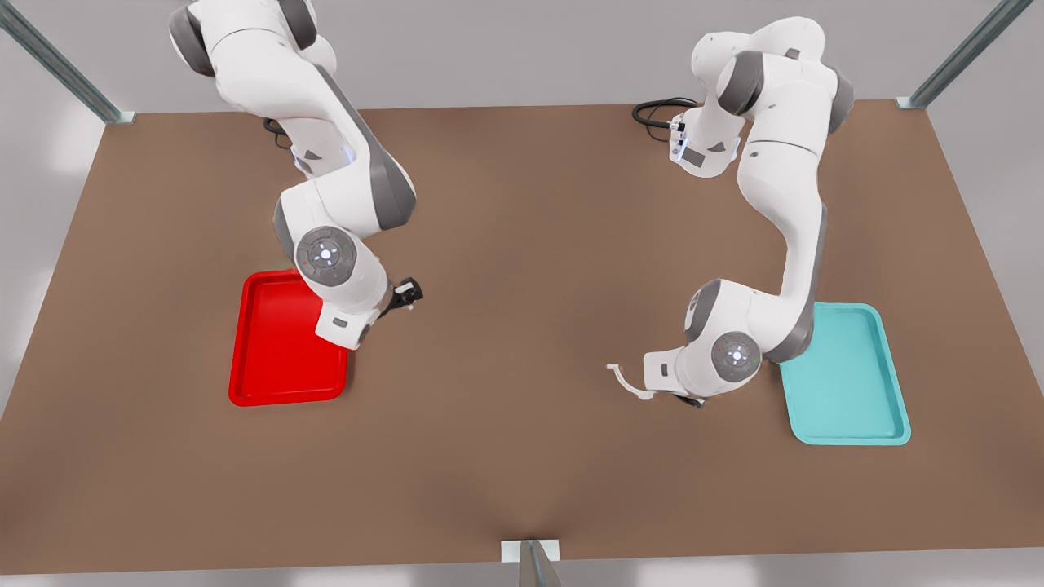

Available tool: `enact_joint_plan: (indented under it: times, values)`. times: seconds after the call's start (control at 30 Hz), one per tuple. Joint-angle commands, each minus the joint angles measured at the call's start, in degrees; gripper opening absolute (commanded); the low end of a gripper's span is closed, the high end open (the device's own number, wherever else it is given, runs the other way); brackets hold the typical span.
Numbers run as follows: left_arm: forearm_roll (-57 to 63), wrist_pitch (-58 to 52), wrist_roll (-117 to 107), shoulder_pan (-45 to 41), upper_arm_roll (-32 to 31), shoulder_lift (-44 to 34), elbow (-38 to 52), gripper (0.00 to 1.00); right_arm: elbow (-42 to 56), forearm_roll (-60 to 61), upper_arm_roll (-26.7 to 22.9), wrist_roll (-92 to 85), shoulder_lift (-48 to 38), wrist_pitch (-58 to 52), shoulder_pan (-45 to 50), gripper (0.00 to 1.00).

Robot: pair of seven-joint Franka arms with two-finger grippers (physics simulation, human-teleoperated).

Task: Take the drainage pipe clamp from the left arm, pass it to the right arm, and place it in the plate on the right side

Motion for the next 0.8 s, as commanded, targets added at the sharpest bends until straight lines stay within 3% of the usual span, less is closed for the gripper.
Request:
enact_joint_plan:
  times: [0.0,0.2,0.5,0.6,0.63,0.77]
  values:
    - [-0.31,-2.57,-62.91,-4.25,-0.41,2.71,3.78,0.21,-1.74,3.67,0.02,0.60,1.33,15.53,2.80,1.00]
    - [-0.84,-2.83,-73.56,-10.41,-3.04,6.05,11.52,0.21,-8.33,6.04,0.02,0.60,5.11,37.78,10.97,1.00]
    - [-0.84,-1.69,-75.93,-12.35,-5.15,8.25,13.10,0.21,-12.90,6.04,0.02,-0.37,5.29,45.26,12.12,1.00]
    - [-0.75,-1.69,-72.95,-12.35,-5.24,8.16,13.10,0.21,-14.48,6.13,-0.06,-29.45,4.85,44.82,9.83,1.00]
    - [-0.75,-2.56,-60.42,-11.91,-5.15,7.99,13.10,0.21,-14.40,5.96,-0.15,-36.74,5.20,45.08,9.40,1.00]
    - [-0.66,-3.18,-49.57,-11.82,-5.15,7.72,13.01,0.21,-13.69,5.60,-0.15,-47.65,7.92,51.41,8.34,1.00]
